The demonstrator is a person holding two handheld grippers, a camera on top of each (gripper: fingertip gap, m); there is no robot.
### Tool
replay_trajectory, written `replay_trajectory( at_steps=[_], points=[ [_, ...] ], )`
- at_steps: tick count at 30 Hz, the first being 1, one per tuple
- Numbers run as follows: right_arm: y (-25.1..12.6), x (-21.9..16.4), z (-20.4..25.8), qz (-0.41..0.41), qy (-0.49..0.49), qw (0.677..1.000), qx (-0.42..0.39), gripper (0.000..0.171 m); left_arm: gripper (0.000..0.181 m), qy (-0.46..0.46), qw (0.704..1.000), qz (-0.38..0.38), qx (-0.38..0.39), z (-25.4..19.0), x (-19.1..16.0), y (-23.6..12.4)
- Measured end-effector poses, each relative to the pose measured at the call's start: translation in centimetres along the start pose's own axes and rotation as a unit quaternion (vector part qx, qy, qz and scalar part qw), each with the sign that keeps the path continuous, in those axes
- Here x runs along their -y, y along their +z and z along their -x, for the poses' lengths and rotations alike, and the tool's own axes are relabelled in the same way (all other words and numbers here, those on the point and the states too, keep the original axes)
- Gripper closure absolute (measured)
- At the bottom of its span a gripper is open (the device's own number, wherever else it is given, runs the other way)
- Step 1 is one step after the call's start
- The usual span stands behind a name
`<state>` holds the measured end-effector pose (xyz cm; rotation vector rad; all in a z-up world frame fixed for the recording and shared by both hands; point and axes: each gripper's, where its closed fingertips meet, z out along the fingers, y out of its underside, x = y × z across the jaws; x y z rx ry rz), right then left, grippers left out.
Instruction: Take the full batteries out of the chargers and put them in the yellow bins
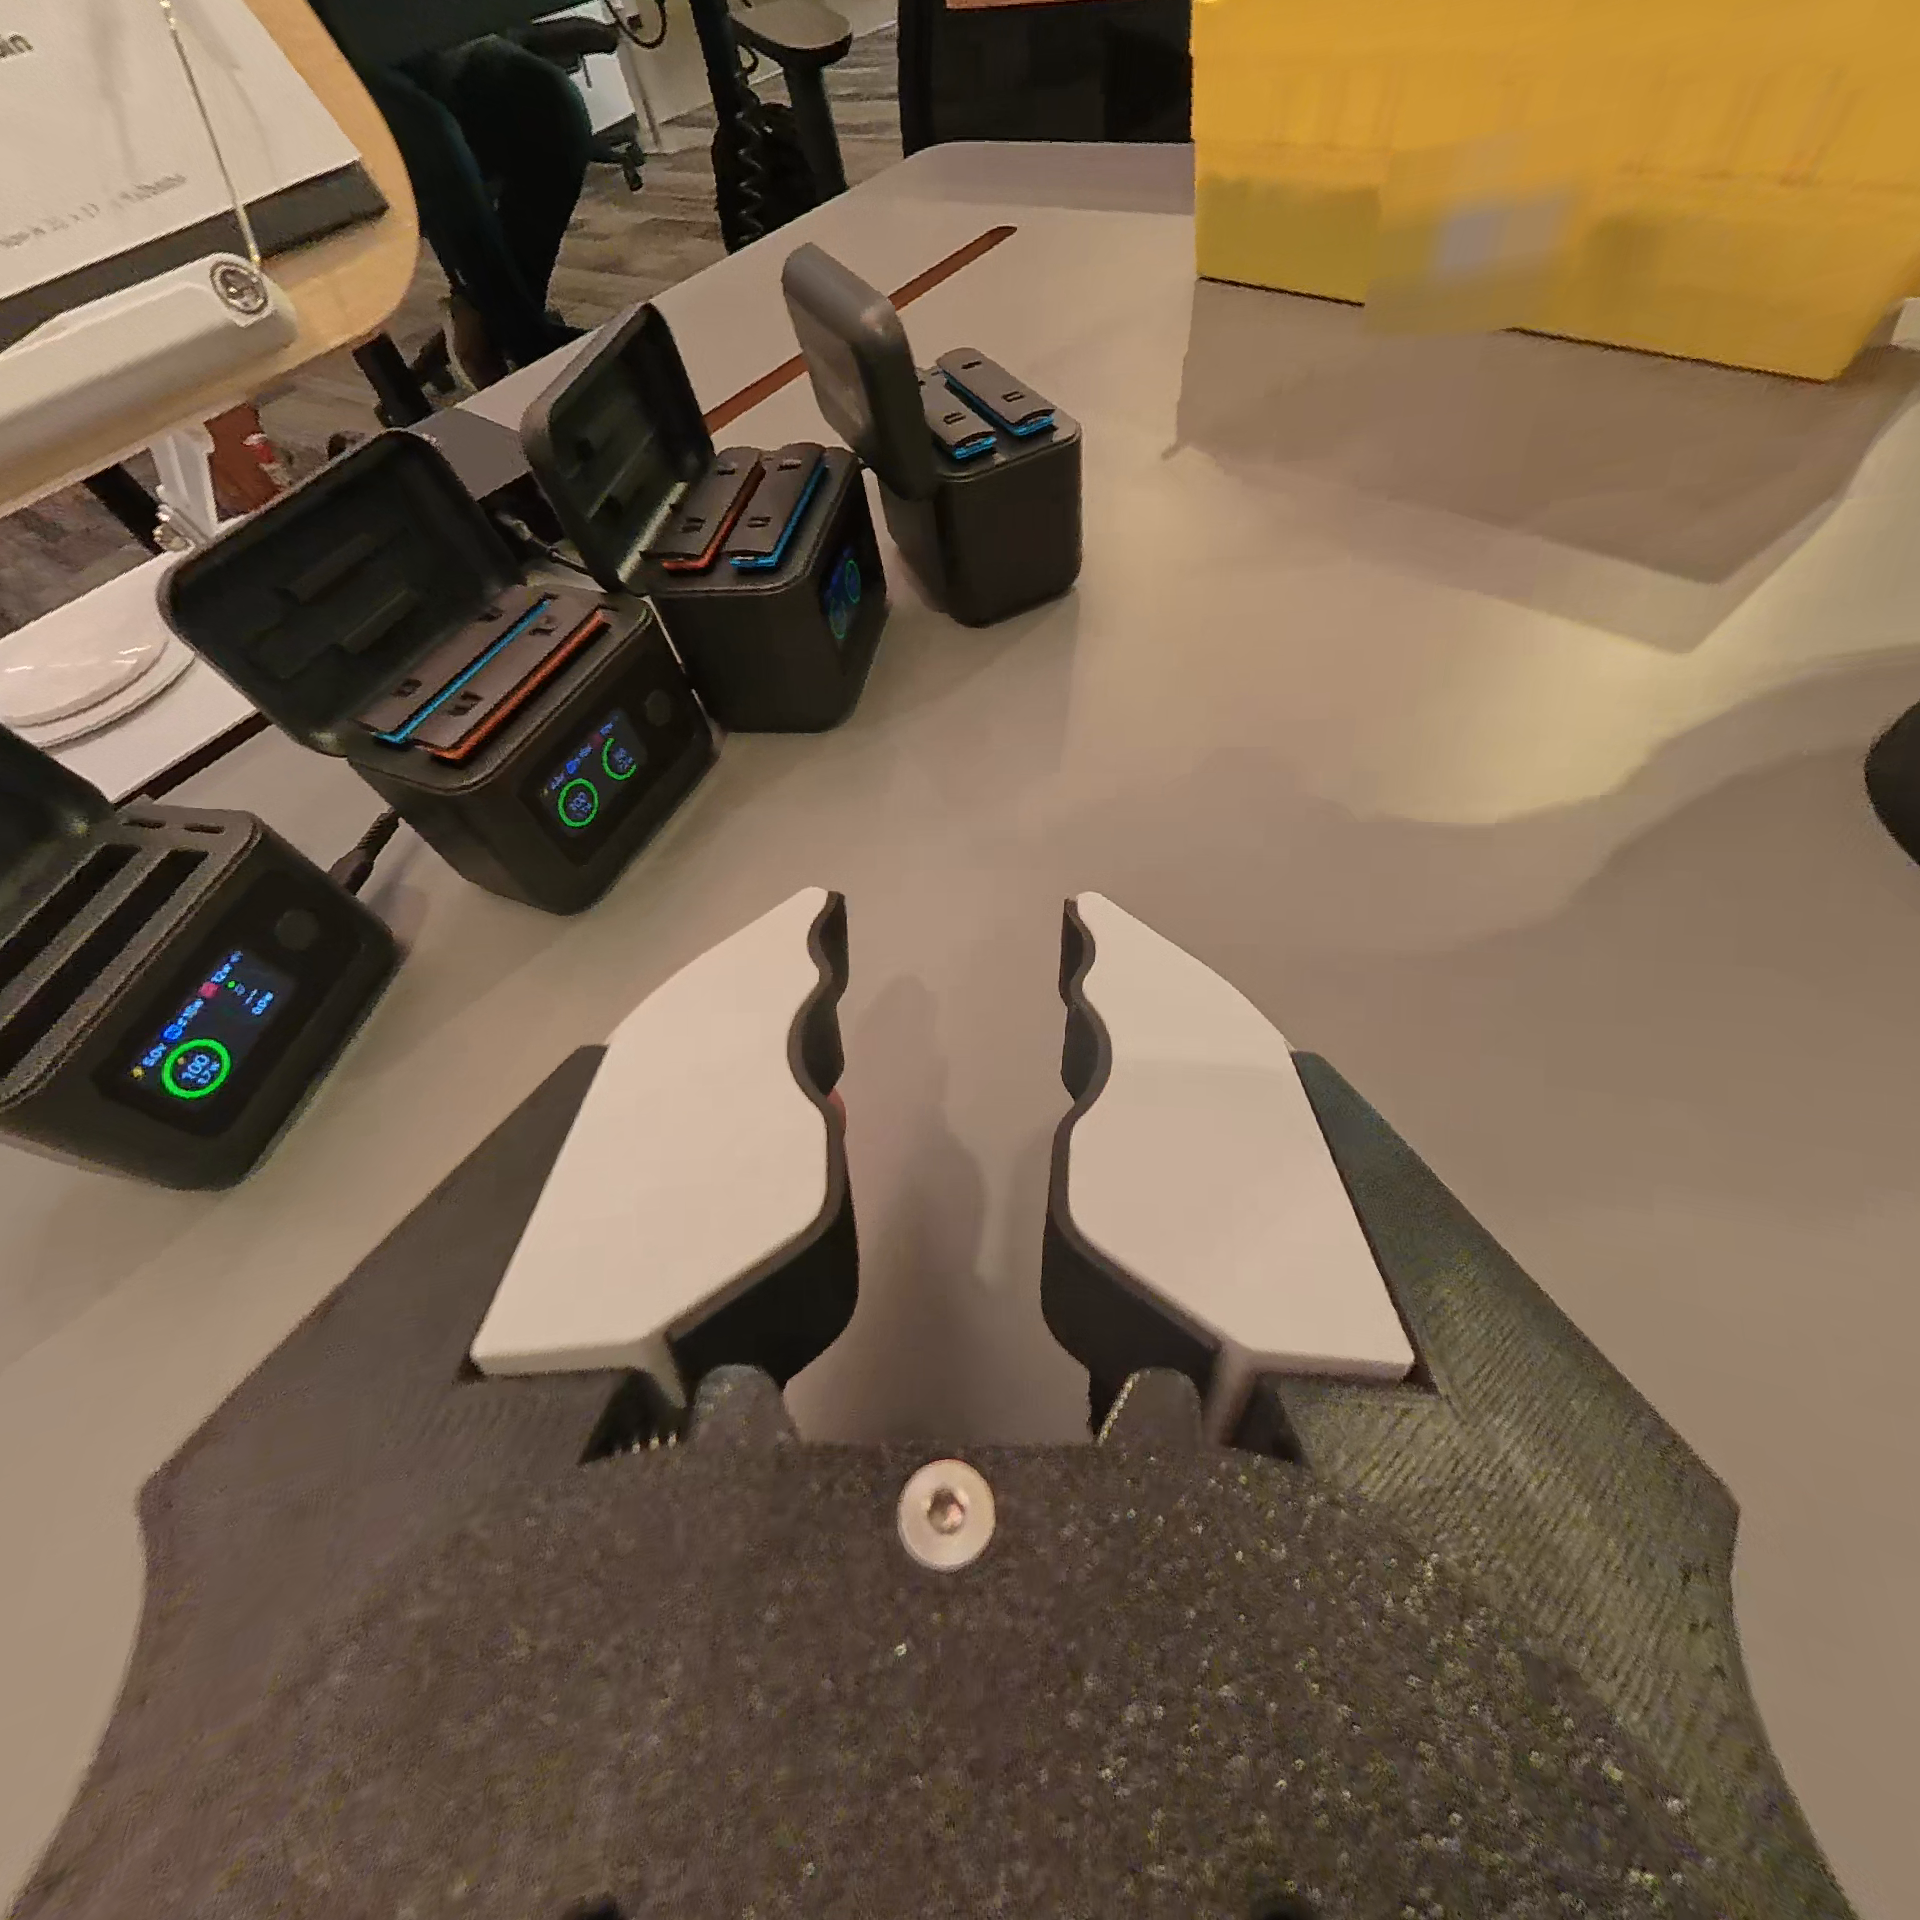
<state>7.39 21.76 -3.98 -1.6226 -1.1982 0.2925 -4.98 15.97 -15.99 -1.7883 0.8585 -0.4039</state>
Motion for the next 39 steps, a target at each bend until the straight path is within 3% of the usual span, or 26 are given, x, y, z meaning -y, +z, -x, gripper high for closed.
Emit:
replay_trajectory(
  at_steps=[6, 15, 27, 39],
  points=[
    [6.7, 1.9, 3.1, -0.034, 0.125, 0.991, 0.01, 0.122, 0.14, -0.017, 0.999, 0.0, 0.033, 1.5, 0.0, 0.2],
    [14.1, 0.6, 5.9, -0.009, 0.245, 0.966, -0.079, 0.101, 0.139, -0.028, 0.997, -0.006, 0.077, 3.5, 0.2, -0.4],
    [18.8, -1.0, 5.5, 0.031, 0.273, 0.948, -0.163, 0.101, 0.14, -0.037, 0.99, -0.036, 0.128, 5.8, 1.2, -2.5],
    [20.0, -1.7, 4.8, 0.03, 0.272, 0.942, -0.192, 0.107, 0.141, -0.035, 0.989, -0.044, 0.139, 6.6, 1.5, -3.2]
  ],
)
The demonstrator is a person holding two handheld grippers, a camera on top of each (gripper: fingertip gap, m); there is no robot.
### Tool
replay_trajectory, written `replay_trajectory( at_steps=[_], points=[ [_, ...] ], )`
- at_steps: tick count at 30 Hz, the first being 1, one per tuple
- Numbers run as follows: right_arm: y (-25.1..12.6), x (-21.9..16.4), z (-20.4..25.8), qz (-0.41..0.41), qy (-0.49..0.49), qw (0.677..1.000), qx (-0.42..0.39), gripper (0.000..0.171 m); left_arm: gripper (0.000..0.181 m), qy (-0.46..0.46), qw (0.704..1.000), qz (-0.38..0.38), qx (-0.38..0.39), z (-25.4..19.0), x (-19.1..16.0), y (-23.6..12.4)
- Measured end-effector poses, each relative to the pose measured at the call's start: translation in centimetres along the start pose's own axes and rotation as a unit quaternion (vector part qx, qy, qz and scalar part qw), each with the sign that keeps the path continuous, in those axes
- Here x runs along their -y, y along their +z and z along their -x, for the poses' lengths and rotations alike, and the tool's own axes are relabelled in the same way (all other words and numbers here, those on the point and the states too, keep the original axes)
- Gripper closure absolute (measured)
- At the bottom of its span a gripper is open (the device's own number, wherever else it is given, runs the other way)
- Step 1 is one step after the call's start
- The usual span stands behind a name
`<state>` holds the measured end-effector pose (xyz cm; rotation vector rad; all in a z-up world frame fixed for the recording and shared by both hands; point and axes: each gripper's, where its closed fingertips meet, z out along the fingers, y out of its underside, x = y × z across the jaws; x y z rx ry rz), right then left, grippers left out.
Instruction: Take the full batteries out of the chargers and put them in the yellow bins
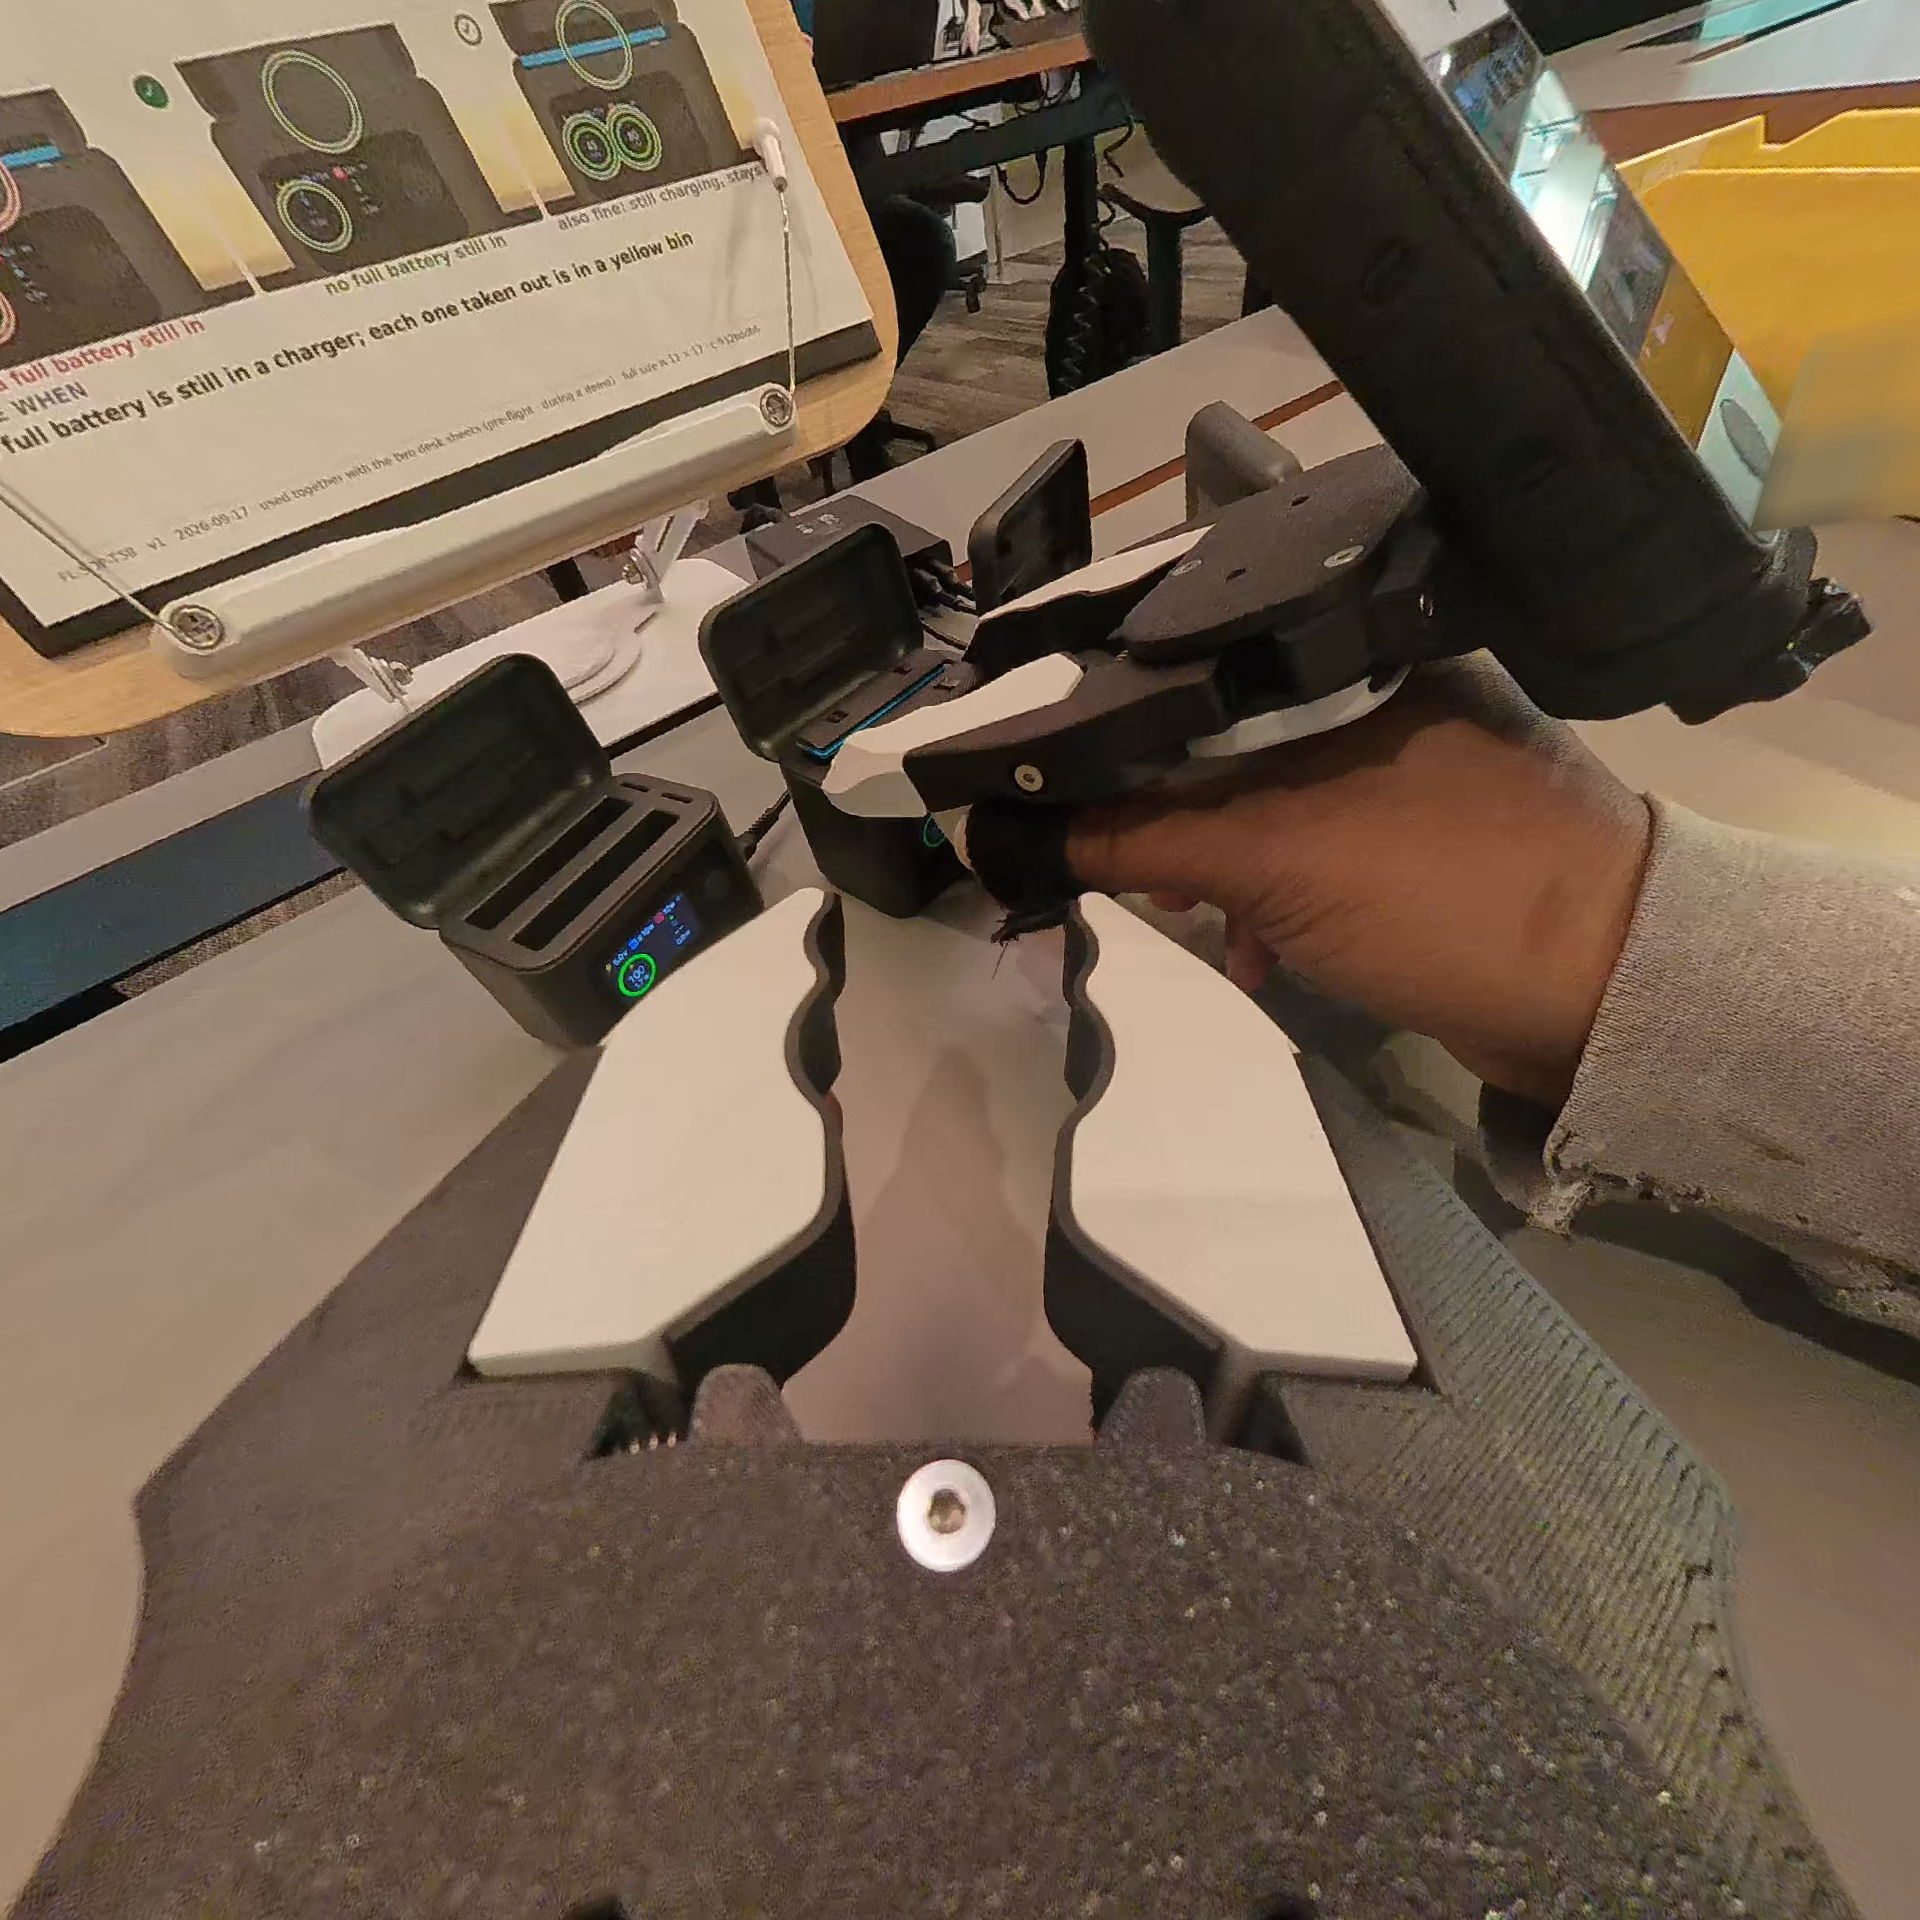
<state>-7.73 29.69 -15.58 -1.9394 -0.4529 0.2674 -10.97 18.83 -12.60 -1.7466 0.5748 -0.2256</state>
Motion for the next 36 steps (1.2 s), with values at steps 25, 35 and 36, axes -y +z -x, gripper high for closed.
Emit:
replay_trajectory(
  at_steps=[25, 35, 36],
  points=[
    [-3.6, -1.3, 1.1, 0.083, -0.048, 0.971, 0.217, 0.113, 0.138, 0.021, 0.998, 0.06, -0.011, -0.1, -2.5, 1.5],
    [-4.3, -1.3, 1.7, 0.066, -0.063, 0.961, 0.262, 0.115, 0.137, 0.035, 0.996, 0.082, -0.004, -0.2, -3.6, 2.1],
    [-4.4, -1.0, 1.7, 0.06, -0.044, 0.96, 0.27, 0.116, 0.137, 0.036, 0.996, 0.083, -0.004, -0.2, -3.6, 2.1]
  ],
)
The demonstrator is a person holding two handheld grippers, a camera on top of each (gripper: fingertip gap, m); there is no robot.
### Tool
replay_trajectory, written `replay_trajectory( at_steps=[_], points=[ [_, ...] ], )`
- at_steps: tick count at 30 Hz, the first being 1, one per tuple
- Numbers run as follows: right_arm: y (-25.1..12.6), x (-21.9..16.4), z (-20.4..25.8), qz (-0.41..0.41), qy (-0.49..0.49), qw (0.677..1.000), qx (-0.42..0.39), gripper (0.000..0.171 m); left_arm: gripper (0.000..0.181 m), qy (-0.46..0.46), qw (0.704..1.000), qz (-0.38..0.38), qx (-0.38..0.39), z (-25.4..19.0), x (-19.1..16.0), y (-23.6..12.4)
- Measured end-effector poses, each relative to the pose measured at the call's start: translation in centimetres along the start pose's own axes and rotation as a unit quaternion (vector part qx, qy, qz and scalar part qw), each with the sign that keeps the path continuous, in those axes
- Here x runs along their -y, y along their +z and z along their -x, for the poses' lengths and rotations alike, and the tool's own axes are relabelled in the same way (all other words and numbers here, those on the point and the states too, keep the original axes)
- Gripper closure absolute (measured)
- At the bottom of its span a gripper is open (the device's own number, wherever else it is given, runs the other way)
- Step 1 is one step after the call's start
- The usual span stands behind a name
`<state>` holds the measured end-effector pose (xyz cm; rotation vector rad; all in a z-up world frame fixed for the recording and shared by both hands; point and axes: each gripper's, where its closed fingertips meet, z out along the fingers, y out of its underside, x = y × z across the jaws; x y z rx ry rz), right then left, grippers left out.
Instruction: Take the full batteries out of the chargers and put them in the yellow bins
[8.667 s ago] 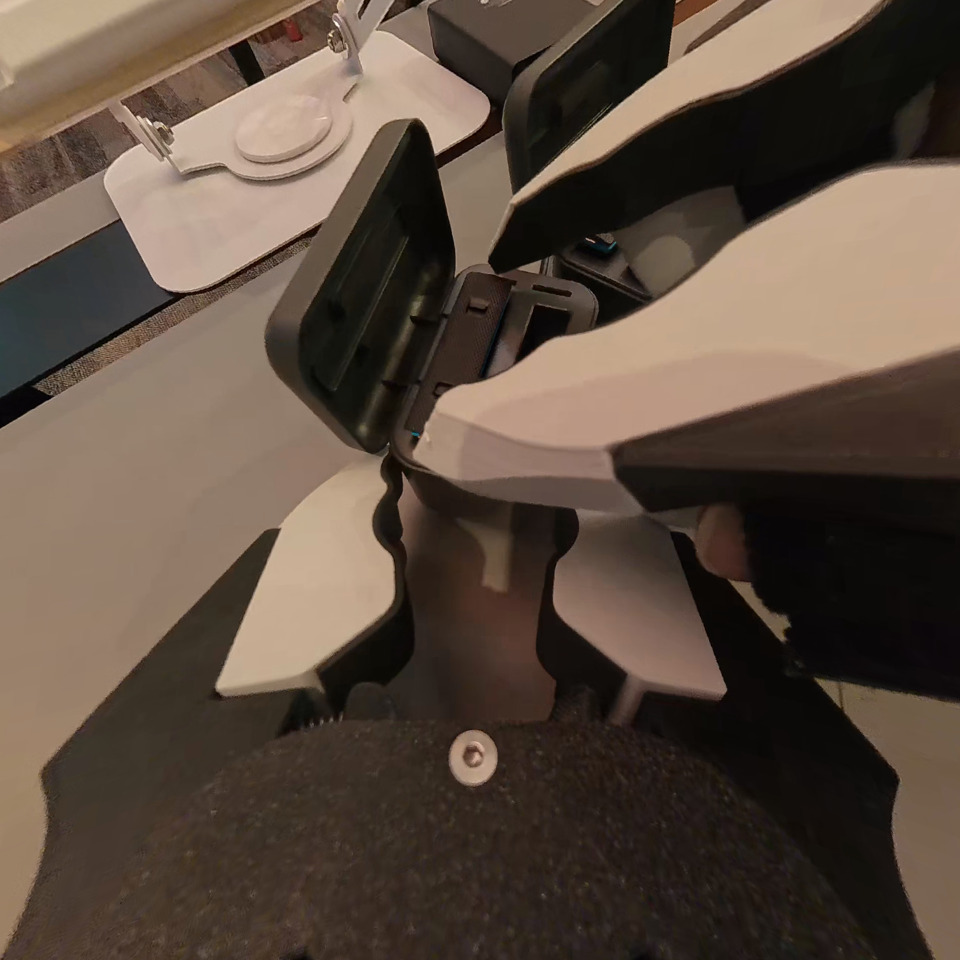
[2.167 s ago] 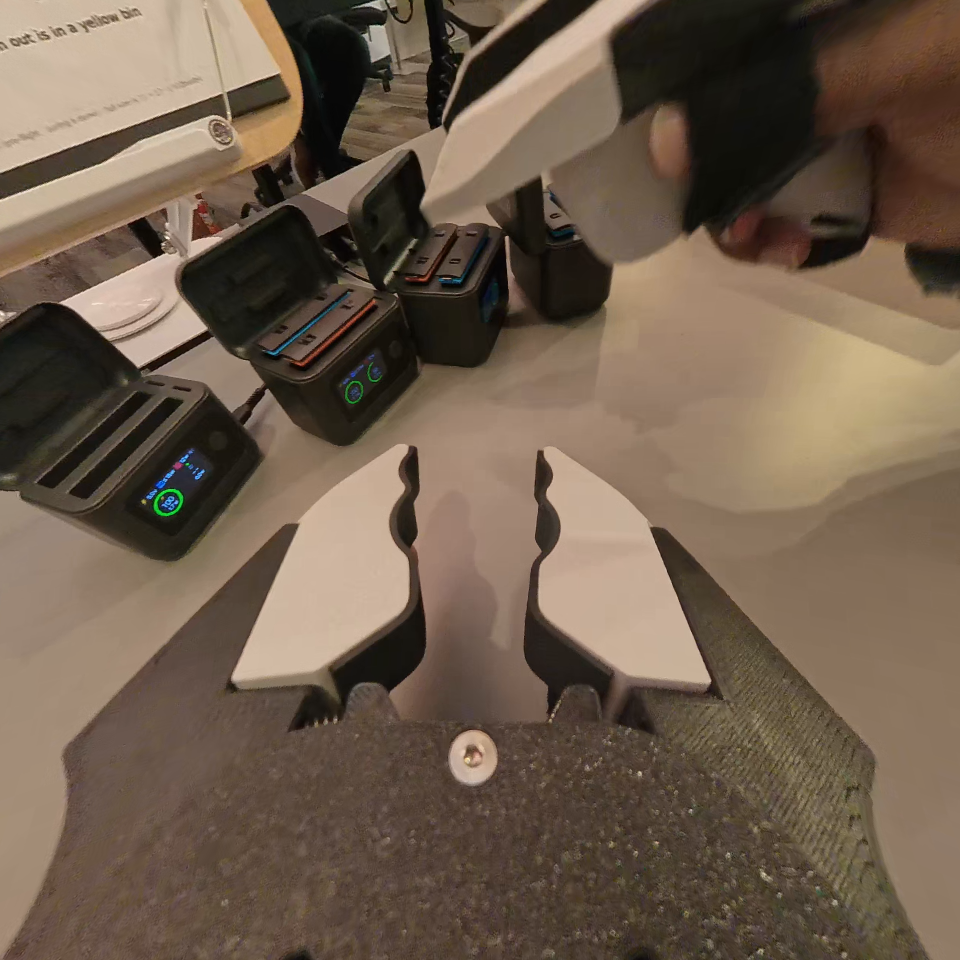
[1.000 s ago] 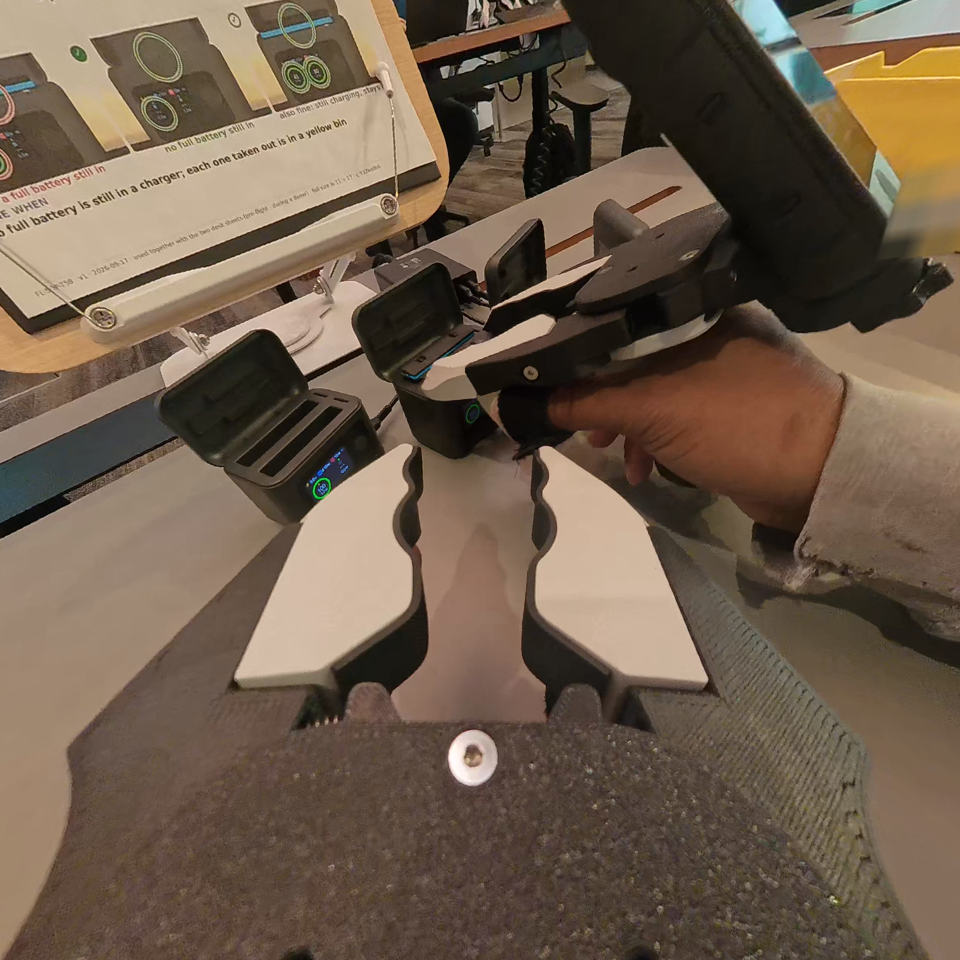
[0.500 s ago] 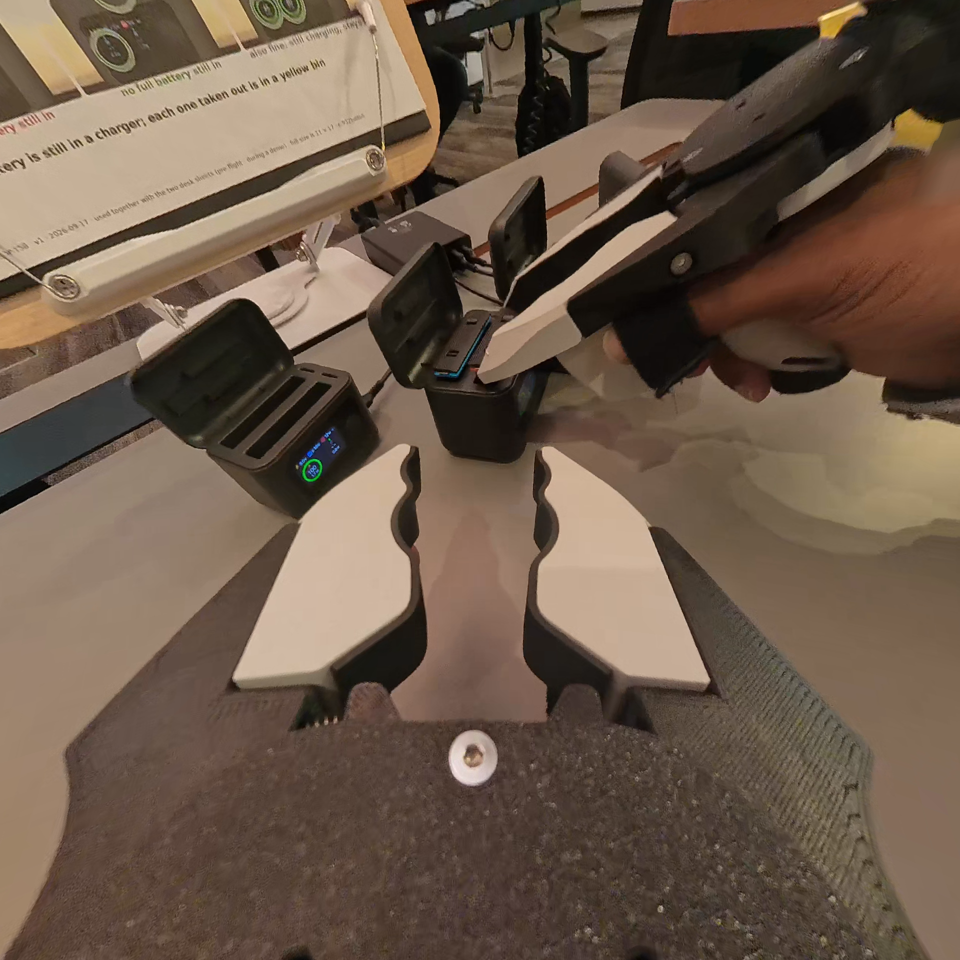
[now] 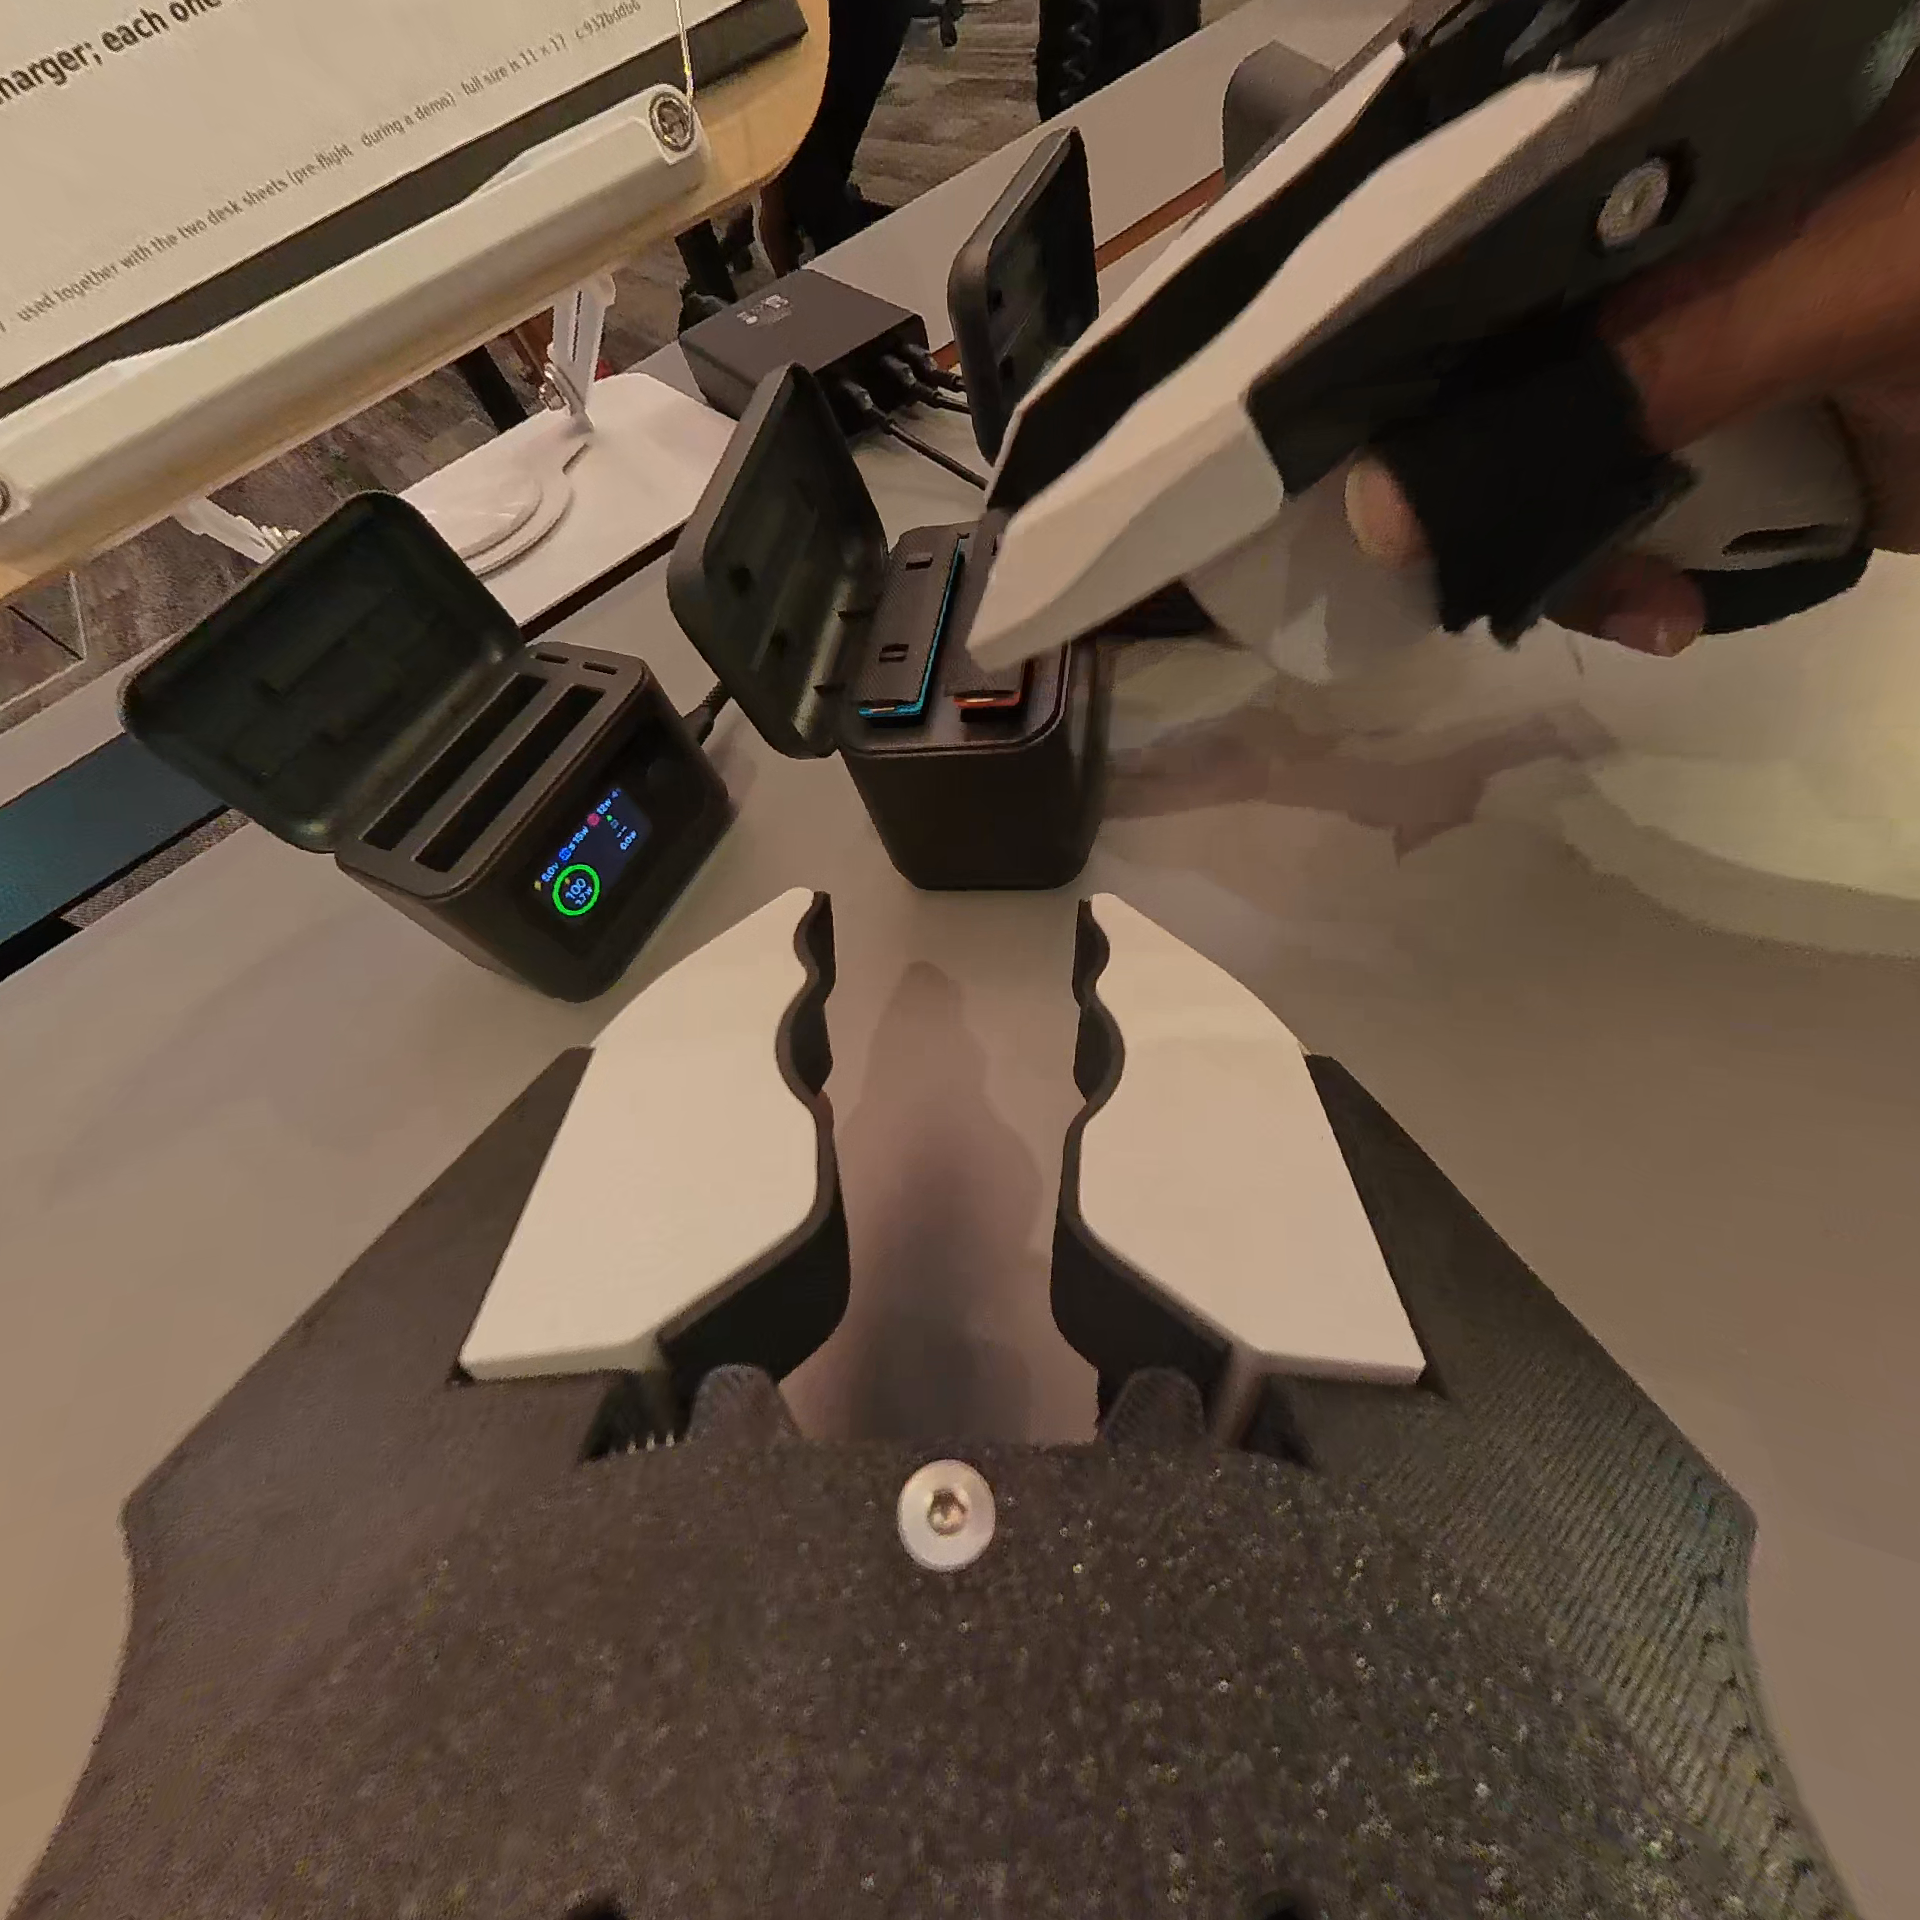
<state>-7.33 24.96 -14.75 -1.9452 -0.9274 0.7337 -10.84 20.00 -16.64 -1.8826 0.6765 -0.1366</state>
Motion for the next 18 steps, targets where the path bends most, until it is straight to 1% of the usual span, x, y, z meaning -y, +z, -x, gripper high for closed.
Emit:
replay_trajectory(
  at_steps=[3, 8, 14, 18],
  points=[
    [-0.8, 1.4, 0.0, -0.041, 0.037, 0.998, 0.022, 0.114, 0.137, 0.003, 1.0, 0.006, 0.002, 0.0, -0.2, 0.1],
    [-2.1, 2.6, -0.7, -0.072, 0.042, 0.996, 0.017, 0.111, 0.137, 0.011, 1.0, 0.014, 0.004, -0.1, -0.4, 0.3],
    [-1.5, 1.6, -0.8, -0.044, 0.002, 0.999, -0.016, 0.105, 0.138, 0.014, 1.0, 0.02, 0.008, 0.0, -0.6, 0.5],
    [-0.8, 1.0, -0.7, -0.024, -0.024, 0.999, -0.035, 0.106, 0.138, 0.015, 1.0, 0.024, 0.012, 0.0, -0.6, 0.7]
  ],
)
